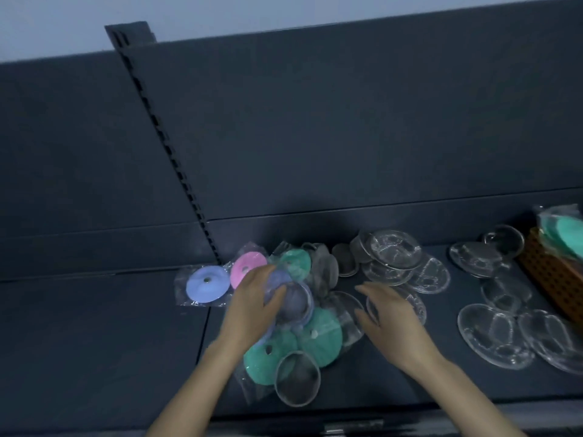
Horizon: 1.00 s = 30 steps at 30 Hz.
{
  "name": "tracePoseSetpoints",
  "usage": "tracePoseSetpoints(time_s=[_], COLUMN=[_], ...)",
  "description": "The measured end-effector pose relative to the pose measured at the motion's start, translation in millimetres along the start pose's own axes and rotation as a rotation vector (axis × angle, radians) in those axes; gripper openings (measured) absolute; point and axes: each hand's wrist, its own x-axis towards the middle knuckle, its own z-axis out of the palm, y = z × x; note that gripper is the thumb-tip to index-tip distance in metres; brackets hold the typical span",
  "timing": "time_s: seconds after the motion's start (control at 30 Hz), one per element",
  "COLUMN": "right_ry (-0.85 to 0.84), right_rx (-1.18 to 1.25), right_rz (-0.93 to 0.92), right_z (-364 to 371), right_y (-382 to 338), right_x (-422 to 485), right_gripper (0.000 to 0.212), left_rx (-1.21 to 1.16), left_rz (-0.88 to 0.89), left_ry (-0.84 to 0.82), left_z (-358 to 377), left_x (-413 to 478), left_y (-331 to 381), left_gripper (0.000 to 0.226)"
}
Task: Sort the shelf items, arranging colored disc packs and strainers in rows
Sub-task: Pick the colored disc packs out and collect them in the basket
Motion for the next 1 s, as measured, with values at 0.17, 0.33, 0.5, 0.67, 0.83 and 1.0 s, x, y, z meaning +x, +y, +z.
tracePoseSetpoints(time_s=[0.17,0.33,0.5,0.67,0.83,1.0], right_ry=[-0.077,-0.107,-0.079,-0.094,-0.090,-0.075], right_rx=[-0.017,-0.053,-0.058,0.010,0.073,0.188], right_rz=[0.038,0.081,0.136,0.197,0.265,0.394], right_z=[30,45,48,51,56,59], right_y=[-14,-21,-23,-27,-34,-38], right_x=[2,3,4,6,10,17], right_gripper=[0.044,0.043,0.054,0.057,0.067,0.053], left_rx=[0.016,-0.070,-0.050,0.052,0.066,-0.025], left_rz=[-0.153,-0.149,-0.133,-0.064,-0.046,-0.038], left_ry=[-0.115,-0.257,-0.389,-0.495,-0.411,-0.324], left_z=[-14,-11,-6,0,0,-4], left_x=[-16,-25,-30,-38,-37,-35], left_y=[-52,-66,-70,-75,-74,-73], left_gripper=[0.053,0.062,0.103,0.132,0.133,0.126])
